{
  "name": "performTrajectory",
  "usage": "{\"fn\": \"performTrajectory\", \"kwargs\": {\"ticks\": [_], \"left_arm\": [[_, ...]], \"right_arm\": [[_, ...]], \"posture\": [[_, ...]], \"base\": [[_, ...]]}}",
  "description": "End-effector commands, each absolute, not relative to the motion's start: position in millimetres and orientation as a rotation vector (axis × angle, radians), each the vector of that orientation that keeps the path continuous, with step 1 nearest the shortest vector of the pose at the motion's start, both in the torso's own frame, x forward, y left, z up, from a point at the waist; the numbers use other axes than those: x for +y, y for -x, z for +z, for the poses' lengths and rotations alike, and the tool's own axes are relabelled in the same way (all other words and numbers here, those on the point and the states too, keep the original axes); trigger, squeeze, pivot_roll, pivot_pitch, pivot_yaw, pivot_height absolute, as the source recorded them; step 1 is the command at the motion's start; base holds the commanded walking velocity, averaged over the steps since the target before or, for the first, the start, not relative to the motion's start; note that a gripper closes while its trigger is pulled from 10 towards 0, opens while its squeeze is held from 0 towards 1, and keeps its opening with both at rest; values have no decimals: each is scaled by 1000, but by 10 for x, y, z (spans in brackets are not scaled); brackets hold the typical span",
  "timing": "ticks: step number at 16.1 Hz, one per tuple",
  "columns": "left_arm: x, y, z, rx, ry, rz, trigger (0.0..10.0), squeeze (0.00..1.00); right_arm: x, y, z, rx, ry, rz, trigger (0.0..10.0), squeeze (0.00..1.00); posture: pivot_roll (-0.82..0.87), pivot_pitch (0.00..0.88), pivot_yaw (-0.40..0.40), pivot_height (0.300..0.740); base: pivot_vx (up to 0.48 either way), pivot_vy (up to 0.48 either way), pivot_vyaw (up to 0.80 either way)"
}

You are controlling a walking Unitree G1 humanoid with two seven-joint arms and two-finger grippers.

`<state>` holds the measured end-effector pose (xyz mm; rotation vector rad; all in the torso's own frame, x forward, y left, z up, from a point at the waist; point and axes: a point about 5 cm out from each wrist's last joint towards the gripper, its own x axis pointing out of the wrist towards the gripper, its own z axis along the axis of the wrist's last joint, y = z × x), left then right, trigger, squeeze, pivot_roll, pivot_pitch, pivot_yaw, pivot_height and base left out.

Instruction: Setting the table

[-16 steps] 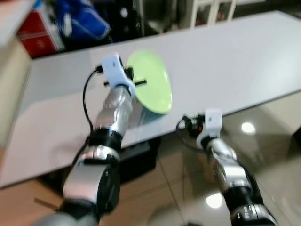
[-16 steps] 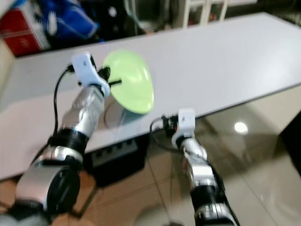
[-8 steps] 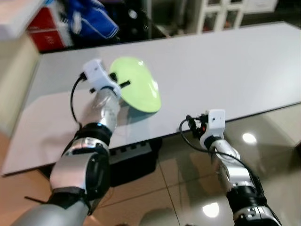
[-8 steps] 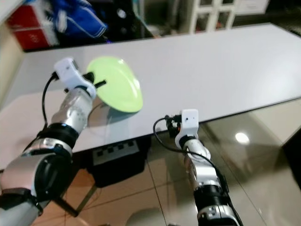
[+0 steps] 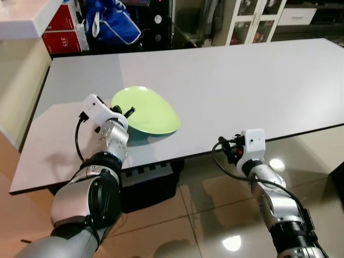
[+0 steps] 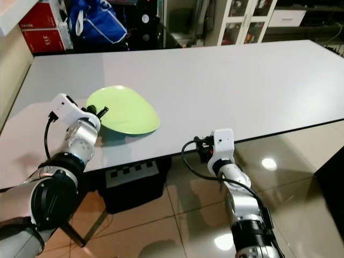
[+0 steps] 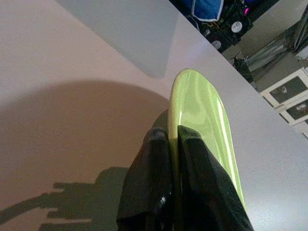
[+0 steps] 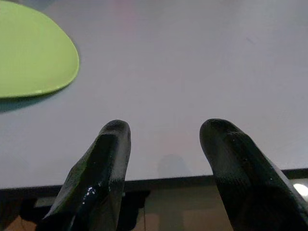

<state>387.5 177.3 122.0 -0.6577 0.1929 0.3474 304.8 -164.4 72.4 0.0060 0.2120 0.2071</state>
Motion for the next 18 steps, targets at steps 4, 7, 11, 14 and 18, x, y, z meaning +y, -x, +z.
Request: {"fn": "performTrajectory", "kwargs": {"ticks": [4, 7, 11, 14, 18], "left_arm": [[1735, -3682, 819, 366, 556, 399, 0, 0], [1715, -3602, 684, 420, 539, 414, 0, 0], [1727, -3481, 510, 480, 513, 446, 0, 0], [1724, -3428, 436, 518, 501, 459, 10000, 1000], [1713, -3398, 396, 540, 530, 484, 10000, 1000]], "right_arm": [[-1641, -2993, 730, 226, 7, 220, 10000, 0], [-1624, -2983, 742, 230, 6, 221, 10000, 0], [-1649, -2954, 757, 233, 13, 225, 10000, 0], [-1675, -2941, 760, 238, 19, 222, 10000, 0], [-1638, -2947, 772, 240, 16, 224, 10000, 0]], "posture": [[-152, 0, -13, 740], [-160, 0, -10, 740], [-179, 0, -15, 740], [-184, 0, -12, 740], [-188, 0, -11, 740]], "base": [[0, 0, 0], [0, 0, 0], [0, 0, 0], [0, 0, 0], [0, 0, 0]]}}
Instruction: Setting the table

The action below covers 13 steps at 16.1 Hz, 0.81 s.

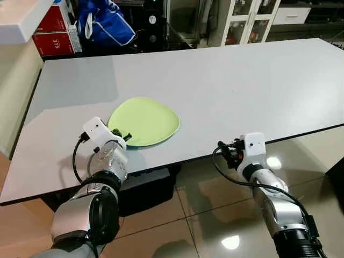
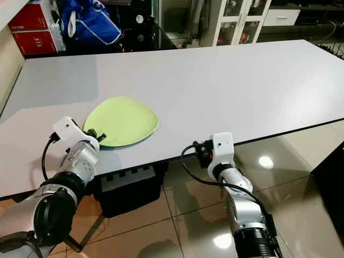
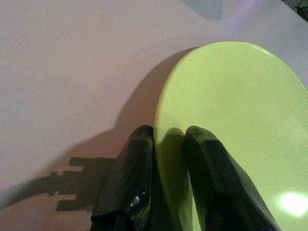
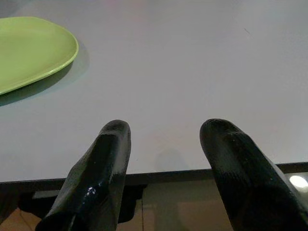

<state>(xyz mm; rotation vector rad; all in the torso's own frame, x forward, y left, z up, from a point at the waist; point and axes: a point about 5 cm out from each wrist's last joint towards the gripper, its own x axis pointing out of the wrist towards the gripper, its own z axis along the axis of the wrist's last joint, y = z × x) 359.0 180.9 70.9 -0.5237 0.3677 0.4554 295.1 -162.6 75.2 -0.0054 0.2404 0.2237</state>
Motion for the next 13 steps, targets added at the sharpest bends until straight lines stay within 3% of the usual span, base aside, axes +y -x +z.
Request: {"fn": "performTrajectory", "kwargs": {"ticks": [1, 8, 13], "left_arm": [[1713, -3383, 378, 547, 530, 496, 10000, 1000], [1692, -3418, 426, 529, 531, 505, 10000, 1000], [1756, -3473, 534, 497, 415, 555, 10000, 1000]], "right_arm": [[-1638, -2937, 768, 244, 20, 228, 10000, 0], [-1652, -2932, 776, 246, 24, 226, 10000, 0], [-1619, -2950, 735, 255, 20, 233, 10000, 0]], "posture": [[-192, 0, -14, 740], [-197, 0, -14, 740], [-161, 0, -14, 740]], "base": [[0, 0, 0], [0, 0, 0], [0, 0, 0]]}}
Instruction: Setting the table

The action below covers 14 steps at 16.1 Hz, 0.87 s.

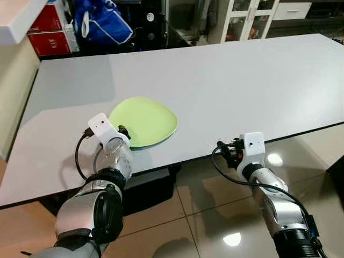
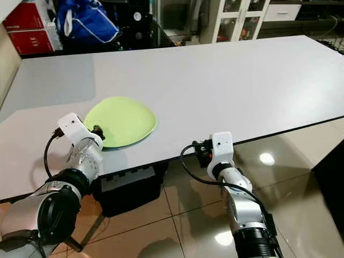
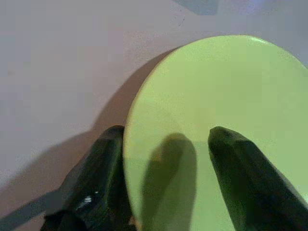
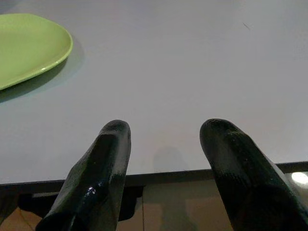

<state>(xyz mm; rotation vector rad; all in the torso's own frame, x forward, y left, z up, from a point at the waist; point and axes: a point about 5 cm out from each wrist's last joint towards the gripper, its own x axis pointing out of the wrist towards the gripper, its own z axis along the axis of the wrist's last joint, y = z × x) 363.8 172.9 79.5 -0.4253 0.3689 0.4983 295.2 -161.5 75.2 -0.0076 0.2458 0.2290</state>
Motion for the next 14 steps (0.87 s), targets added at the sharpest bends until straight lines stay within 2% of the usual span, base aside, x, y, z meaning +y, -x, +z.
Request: {"fn": "performTrajectory", "kwargs": {"ticks": [1, 4, 8, 13, 14], "left_arm": [[1804, -3463, 529, 496, 408, 573, 10000, 1000], [2022, -3400, 496, 498, 382, 645, 10000, 1000], [2159, -3350, 473, 483, 376, 681, 10000, 1000], [2138, -3364, 478, 476, 358, 643, 10000, 1000], [2123, -3371, 481, 481, 358, 637, 10000, 0]], "right_arm": [[-1613, -2957, 735, 255, 20, 235, 10000, 0], [-1608, -2975, 744, 253, 22, 242, 10000, 0], [-1632, -2974, 731, 257, 28, 247, 10000, 0], [-1619, -2980, 728, 258, 31, 255, 10000, 0], [-1619, -2981, 728, 258, 32, 257, 10000, 0]], "posture": [[-159, 0, -15, 740], [-154, 0, -24, 740], [-144, 0, -33, 740], [-143, 0, -38, 740], [-143, 0, -38, 740]], "base": [[0, 0, 0], [0, 0, 0], [0, 0, 0], [0, 0, 0], [0, 0, 0]]}}
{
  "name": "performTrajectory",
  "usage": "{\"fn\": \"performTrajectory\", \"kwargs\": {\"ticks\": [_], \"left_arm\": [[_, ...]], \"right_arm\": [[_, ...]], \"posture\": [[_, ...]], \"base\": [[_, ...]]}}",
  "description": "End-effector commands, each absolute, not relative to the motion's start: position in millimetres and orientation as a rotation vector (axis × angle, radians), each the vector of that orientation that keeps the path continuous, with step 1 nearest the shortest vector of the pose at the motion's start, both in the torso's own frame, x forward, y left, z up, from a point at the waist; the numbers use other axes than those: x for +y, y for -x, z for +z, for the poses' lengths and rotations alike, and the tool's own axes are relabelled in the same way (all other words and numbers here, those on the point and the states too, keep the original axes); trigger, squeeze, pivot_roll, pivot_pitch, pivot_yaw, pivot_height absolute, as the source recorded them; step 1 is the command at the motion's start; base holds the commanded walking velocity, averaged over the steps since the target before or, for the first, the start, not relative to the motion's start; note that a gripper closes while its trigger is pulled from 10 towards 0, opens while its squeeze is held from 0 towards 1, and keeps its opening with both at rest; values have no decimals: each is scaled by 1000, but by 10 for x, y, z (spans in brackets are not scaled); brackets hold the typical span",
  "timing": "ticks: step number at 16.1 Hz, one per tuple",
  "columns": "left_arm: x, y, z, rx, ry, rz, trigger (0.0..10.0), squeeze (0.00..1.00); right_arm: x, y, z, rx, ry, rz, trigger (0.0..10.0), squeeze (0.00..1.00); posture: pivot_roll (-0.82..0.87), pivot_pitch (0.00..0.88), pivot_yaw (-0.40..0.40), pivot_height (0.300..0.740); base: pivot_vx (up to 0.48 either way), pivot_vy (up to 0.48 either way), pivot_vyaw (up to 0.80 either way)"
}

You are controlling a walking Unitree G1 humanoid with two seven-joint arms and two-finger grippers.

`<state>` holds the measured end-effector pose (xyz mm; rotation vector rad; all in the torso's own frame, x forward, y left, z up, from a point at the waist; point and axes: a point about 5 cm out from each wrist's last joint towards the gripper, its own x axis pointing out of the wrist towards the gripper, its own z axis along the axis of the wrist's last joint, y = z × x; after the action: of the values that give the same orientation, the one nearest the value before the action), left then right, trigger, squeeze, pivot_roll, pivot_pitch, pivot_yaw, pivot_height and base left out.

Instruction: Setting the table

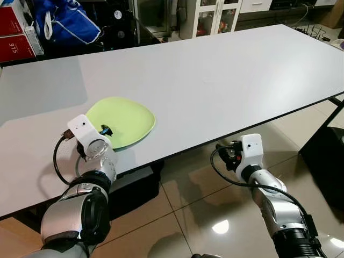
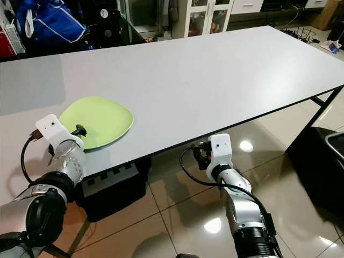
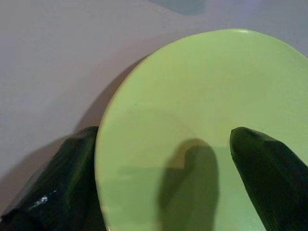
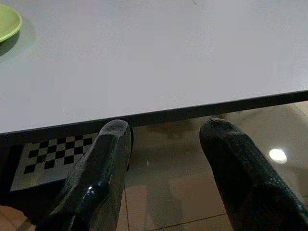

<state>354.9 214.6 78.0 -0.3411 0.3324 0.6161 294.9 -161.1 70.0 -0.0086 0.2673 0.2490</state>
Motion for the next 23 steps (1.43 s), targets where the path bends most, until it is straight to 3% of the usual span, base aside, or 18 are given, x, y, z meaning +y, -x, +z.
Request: {"fn": "performTrajectory", "kwargs": {"ticks": [1, 13, 19, 23], "left_arm": [[2123, -3376, 488, 482, 360, 642, 10000, 0], [2633, -3173, 438, 477, 324, 789, 10000, 0], [2484, -3285, 507, 467, 326, 735, 10000, 0], [2563, -3305, 579, 435, 331, 764, 10000, 0]], "right_arm": [[-1619, -2981, 729, 258, 33, 259, 10000, 0], [-1604, -2963, 707, 267, 36, 277, 10000, 0], [-1569, -2975, 717, 266, 34, 286, 10000, 0], [-1611, -2959, 725, 264, 37, 284, 10000, 0]], "posture": [[-143, 0, -38, 740], [-115, 0, -59, 740], [-119, 0, -59, 740], [-118, 0, -60, 740]], "base": [[0, 0, 0], [0, 0, 0], [0, 0, 0], [0, 0, 0]]}}
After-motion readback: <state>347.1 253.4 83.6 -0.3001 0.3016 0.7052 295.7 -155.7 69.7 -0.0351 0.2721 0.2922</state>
